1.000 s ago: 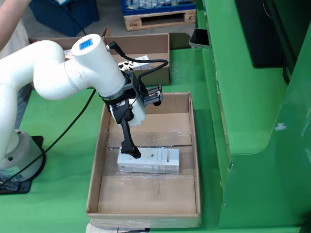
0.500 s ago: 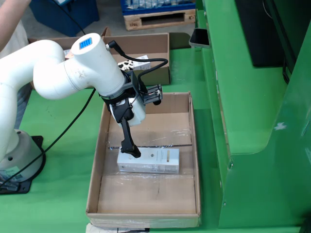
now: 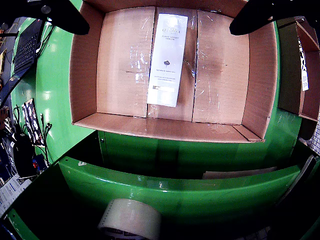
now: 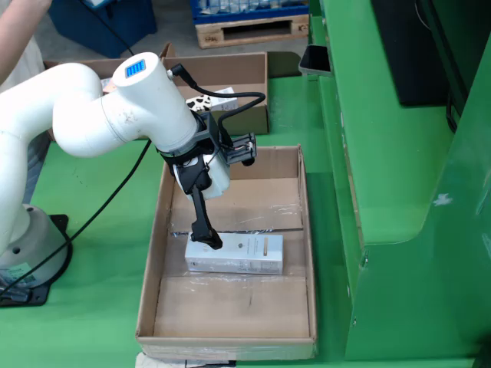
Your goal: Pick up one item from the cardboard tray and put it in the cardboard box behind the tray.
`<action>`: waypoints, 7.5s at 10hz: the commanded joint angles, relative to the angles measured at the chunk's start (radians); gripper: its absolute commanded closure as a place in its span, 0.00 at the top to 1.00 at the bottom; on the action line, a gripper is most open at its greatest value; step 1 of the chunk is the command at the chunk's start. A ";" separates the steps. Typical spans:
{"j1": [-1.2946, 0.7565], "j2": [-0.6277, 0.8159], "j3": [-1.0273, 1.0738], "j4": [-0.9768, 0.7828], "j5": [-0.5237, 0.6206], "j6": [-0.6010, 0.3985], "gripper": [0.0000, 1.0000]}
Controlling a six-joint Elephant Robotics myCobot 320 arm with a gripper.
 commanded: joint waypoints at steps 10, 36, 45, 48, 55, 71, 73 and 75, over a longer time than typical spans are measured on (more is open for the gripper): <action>-0.031 0.001 -0.019 0.076 0.027 -0.055 1.00; -0.020 0.020 -0.325 0.355 0.024 -0.042 1.00; -0.026 -0.016 -0.349 0.415 0.025 -0.032 1.00; -0.025 -0.062 -0.301 0.398 0.029 -0.035 1.00; -0.018 -0.124 -0.248 0.384 0.031 -0.040 1.00; -0.027 -0.180 -0.245 0.421 0.045 -0.046 1.00; -0.027 -0.188 -0.250 0.430 0.042 -0.042 1.00; -0.026 -0.197 -0.254 0.440 0.041 -0.042 1.00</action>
